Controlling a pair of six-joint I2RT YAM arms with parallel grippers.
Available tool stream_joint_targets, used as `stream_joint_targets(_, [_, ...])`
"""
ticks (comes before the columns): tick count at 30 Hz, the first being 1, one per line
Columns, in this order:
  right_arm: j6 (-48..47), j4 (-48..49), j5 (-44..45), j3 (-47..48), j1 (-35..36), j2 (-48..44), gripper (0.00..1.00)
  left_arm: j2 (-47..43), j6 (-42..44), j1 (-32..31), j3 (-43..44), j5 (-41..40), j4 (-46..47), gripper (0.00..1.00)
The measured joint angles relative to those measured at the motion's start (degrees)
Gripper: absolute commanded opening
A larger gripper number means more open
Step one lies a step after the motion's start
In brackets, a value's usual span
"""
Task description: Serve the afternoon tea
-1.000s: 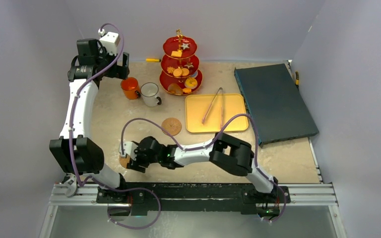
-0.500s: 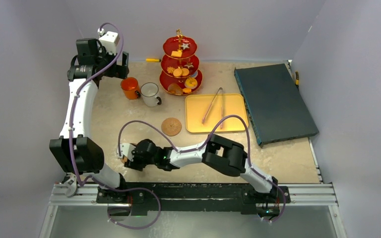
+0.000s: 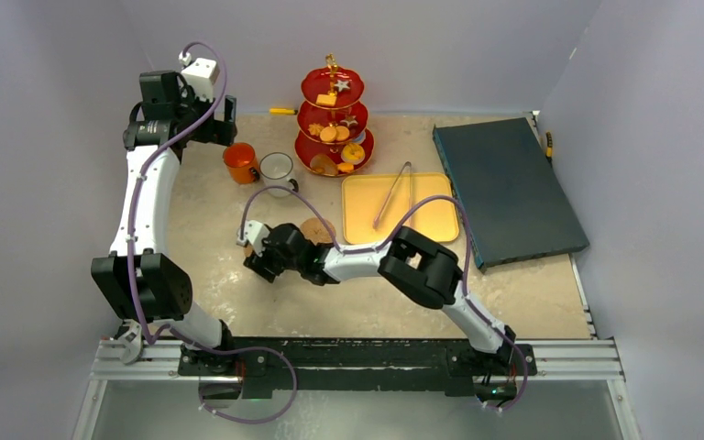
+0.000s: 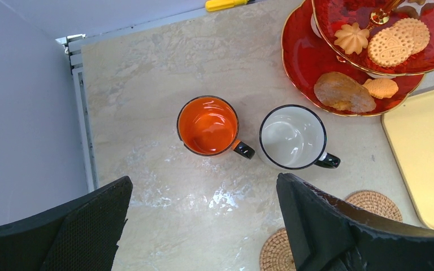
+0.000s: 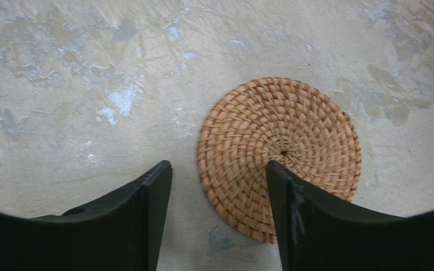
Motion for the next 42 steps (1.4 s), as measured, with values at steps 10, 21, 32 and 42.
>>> stream_joint_targets(10, [7.9,-8.7,0.9,4.3,-3.2,-7.3,0.79,0.0,0.0,0.1,0.0,0.2,0.0,0.99])
stream_joint_targets(21, [9.1,-18.8,10.0,18.0,-13.8,-9.4,0.71,0.0,0.0,0.1,0.0,0.6,0.4,0.99])
stream_joint_targets(32, [8.0,-25.9,11.3,22.5,-15.6,-0.7,0.61,0.0,0.0,0.4,-0.6,0.9,0.8,0.99])
stream_joint_targets(42, [6.2,-26.3,11.7,27.5,-16.3,4.4,0.5,0.1,0.0,0.9,-0.6,1.3,0.9,0.98])
